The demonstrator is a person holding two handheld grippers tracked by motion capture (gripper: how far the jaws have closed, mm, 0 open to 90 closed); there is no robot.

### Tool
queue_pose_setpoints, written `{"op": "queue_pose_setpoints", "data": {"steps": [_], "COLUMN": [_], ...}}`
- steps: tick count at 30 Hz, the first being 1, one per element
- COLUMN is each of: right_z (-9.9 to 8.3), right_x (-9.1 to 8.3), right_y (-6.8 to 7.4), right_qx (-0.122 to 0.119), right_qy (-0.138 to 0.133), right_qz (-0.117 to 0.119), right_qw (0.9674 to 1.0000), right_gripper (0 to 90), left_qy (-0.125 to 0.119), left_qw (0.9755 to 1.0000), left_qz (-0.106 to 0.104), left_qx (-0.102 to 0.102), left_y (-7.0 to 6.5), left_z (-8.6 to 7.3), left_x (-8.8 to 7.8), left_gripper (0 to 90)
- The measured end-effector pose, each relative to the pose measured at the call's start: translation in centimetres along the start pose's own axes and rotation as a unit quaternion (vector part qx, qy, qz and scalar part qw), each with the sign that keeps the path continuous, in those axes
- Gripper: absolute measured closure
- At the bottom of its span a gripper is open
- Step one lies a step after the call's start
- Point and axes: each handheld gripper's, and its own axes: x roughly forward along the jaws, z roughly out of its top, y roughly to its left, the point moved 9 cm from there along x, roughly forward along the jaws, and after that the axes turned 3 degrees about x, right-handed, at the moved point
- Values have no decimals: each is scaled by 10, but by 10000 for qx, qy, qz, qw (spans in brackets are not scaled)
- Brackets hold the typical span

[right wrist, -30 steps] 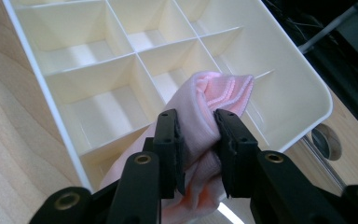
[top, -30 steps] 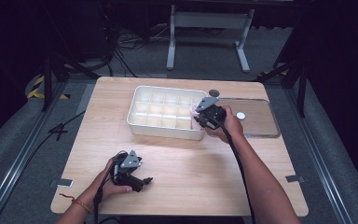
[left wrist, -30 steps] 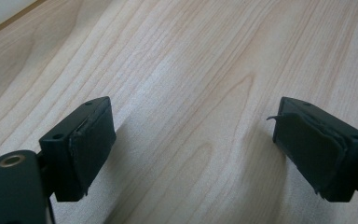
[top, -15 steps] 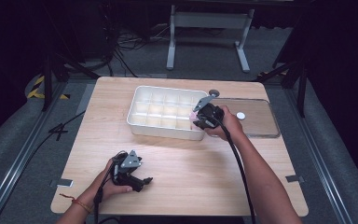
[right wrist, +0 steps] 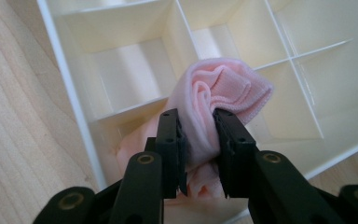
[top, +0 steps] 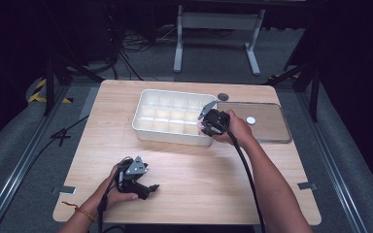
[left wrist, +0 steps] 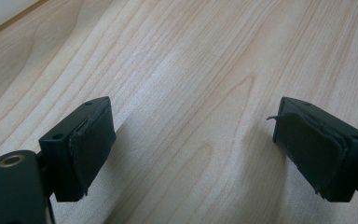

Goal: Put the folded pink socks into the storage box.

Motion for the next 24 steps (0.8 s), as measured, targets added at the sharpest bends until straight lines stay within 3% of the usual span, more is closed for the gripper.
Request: {"op": "queue_pose_setpoints", "data": {"steps": [2,4,8,15,24], "right_z": [0,-4,-4,-6,-7], "right_x": [0,5,7,10,17], "right_y": [0,2,2,0,0], "right_qx": [-24,-19,-57,379,453], "right_qy": [9,162,269,325,630], "right_qz": [9,179,208,517,550], "right_qw": [10000,9997,9994,9974,9955], "right_gripper": [730,730,730,729,733], "left_qy": [0,-23,-25,-26,-25], "left_qw": [10000,10000,10000,10000,10000], "left_qz": [-2,14,11,21,31], "left_qx": [-1,-3,-10,-7,-1], "left_y": [0,0,0,0,0], "left_z": [0,0,0,0,0], "left_x": [0,0,0,0,0], "left_gripper": [128,128,128,128,129]}}
